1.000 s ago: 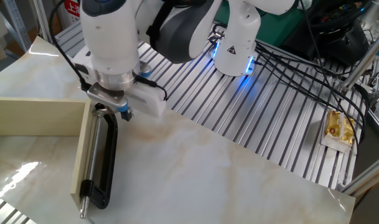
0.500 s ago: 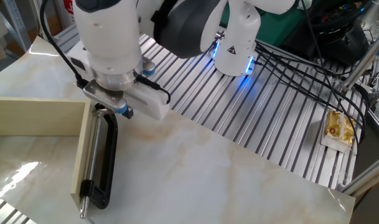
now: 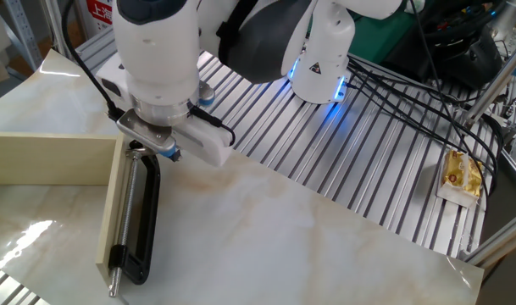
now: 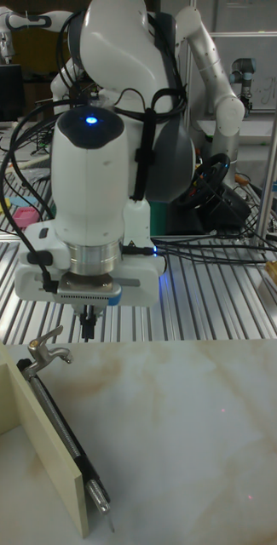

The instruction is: Turn on the water tap

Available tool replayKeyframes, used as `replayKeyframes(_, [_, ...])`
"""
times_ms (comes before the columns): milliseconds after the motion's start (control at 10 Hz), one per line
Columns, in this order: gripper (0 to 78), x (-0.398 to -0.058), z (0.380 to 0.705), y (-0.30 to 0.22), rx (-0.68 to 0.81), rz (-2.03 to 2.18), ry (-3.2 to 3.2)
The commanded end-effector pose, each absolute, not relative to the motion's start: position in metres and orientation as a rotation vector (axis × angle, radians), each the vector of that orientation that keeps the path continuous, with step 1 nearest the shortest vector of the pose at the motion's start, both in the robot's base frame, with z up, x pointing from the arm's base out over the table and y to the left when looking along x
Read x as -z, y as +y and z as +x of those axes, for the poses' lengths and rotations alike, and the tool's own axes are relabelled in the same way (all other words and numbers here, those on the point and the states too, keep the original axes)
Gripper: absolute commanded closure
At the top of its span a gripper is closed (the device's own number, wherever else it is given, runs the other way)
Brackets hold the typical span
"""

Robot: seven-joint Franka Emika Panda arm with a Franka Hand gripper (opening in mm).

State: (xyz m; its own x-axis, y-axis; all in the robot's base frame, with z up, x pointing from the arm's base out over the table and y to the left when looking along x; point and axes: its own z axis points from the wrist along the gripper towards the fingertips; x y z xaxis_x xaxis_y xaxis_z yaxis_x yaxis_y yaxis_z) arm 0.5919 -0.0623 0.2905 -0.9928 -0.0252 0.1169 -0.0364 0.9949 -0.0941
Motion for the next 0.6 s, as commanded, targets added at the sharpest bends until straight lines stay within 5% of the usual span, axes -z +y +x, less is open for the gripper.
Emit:
replayKeyframes(100, [77.6, -0.292, 0.592, -0.063, -0.152, 0.071, -3.022])
replayKeyframes(600, [77.6, -0.278, 0.586, -0.068, -0.161, 0.033, -3.015])
